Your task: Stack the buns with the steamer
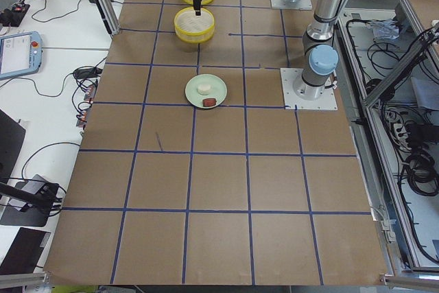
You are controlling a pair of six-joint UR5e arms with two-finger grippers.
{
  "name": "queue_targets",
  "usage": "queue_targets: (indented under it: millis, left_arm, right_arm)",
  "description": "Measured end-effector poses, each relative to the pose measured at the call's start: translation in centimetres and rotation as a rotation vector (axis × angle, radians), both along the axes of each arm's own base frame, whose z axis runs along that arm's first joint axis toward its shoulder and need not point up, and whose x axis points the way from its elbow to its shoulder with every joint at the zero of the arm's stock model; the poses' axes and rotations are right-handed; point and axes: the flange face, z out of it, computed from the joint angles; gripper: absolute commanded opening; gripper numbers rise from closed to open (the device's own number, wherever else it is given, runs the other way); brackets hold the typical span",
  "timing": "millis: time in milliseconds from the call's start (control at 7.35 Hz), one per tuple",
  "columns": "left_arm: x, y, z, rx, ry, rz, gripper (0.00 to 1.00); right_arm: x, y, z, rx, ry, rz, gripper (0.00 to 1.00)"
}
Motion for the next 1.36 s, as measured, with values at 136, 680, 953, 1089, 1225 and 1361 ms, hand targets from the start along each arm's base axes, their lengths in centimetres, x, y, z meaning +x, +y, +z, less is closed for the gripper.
queue_targets:
  millis: [136, 680, 953, 1089, 1225, 1361]
  left_arm:
    - [1.4, -0.5, -0.4, 0.001, -0.015, -0.012, 1.0]
    - [13.0, -3.8, -9.7, 0.03, -0.051, -0.022, 1.0]
    - [15.8, -4.4, -17.9, 0.025, -0.053, -0.027, 0.95]
    - [16.6, -3.9, -20.4, 0.041, -0.049, -0.02, 0.95]
    - [17.0, -3.2, -22.6, 0.058, -0.042, -0.012, 0.95]
    - [17.0, -2.4, -24.2, 0.072, -0.037, -0.008, 0.96]
  right_arm:
    - [0.0, 0.0, 0.1, -0.003, 0.0, 0.0, 1.0]
    - [0.0, 0.0, 0.2, -0.004, 0.002, -0.001, 1.0]
    - [0.0, 0.1, 0.1, -0.004, 0.001, -0.001, 1.0]
    - [0.0, 0.1, 0.2, -0.004, 0.0, 0.0, 1.0]
    - [0.0, 0.1, 0.2, -0.005, -0.001, -0.001, 1.0]
    - [0.0, 0.1, 0.2, -0.005, 0.001, -0.001, 1.0]
